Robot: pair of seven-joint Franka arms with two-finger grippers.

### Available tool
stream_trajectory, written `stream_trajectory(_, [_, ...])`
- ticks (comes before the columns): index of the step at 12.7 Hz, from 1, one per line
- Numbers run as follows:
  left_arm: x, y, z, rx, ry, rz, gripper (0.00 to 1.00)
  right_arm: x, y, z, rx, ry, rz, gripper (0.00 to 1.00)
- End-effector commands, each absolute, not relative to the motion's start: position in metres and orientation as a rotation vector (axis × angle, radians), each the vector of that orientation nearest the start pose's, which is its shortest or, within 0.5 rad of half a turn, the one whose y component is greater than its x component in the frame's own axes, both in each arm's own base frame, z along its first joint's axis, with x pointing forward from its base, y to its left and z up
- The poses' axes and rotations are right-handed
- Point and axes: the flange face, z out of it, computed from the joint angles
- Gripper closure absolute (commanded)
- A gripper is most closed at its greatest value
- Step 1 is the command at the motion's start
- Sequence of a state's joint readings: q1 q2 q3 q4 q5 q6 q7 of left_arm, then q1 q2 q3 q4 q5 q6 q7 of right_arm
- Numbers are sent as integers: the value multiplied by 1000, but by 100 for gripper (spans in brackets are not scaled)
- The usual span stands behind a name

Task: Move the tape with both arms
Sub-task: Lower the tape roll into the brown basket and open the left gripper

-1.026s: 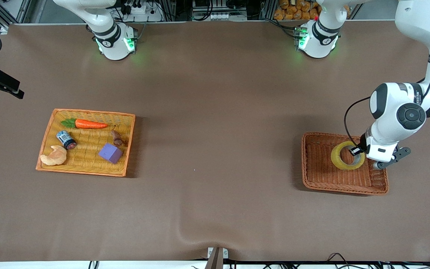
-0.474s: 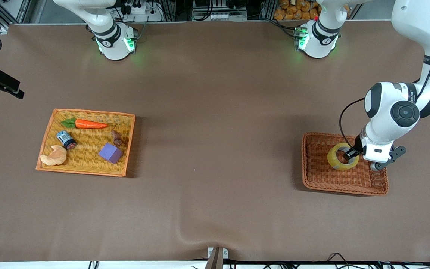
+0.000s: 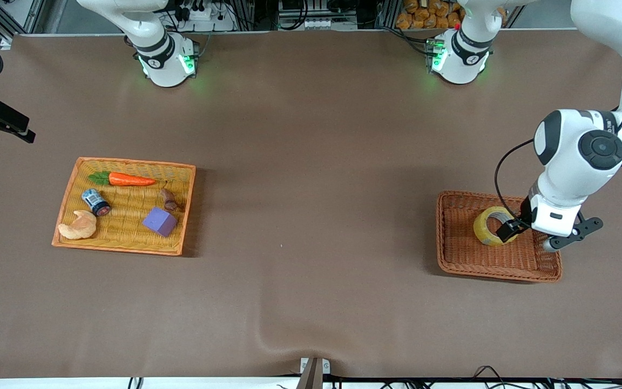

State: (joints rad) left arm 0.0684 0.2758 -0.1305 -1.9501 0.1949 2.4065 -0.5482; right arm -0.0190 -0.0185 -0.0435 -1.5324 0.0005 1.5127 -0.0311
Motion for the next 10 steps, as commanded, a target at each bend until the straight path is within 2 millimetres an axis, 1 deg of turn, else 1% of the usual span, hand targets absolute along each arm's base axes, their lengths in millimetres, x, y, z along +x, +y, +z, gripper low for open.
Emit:
stream_trajectory(1, [615,-39,379,-3058,-301,-277,0,543,-35,651,-3148,54,5,0])
stream_trajectory(2, [615,-39,387,-3057,-229,-272,0,543,-34,652,-3148,52,5,0])
stream_trajectory(3, [619,-38,399,-3053,-172,-254,0,543,-34,651,-3148,52,8,0])
stream_trajectory(5, [629,-34,432,-3062,-132,-185,0,543,-34,652,-3148,59,3,0])
stream_trajectory(6, [630,-34,450,-3102,-133,-162,0,543,-35,651,-3148,59,8,0])
stream_trajectory(7, [628,-36,466,-3134,-116,-137,0,543,-34,651,-3148,52,8,0])
stream_trajectory(8, [620,-34,491,-3139,-96,-117,0,544,-33,649,-3148,56,12,0])
stream_trajectory(10, [607,-37,527,-3156,-49,-119,0,544,-34,649,-3148,61,13,0])
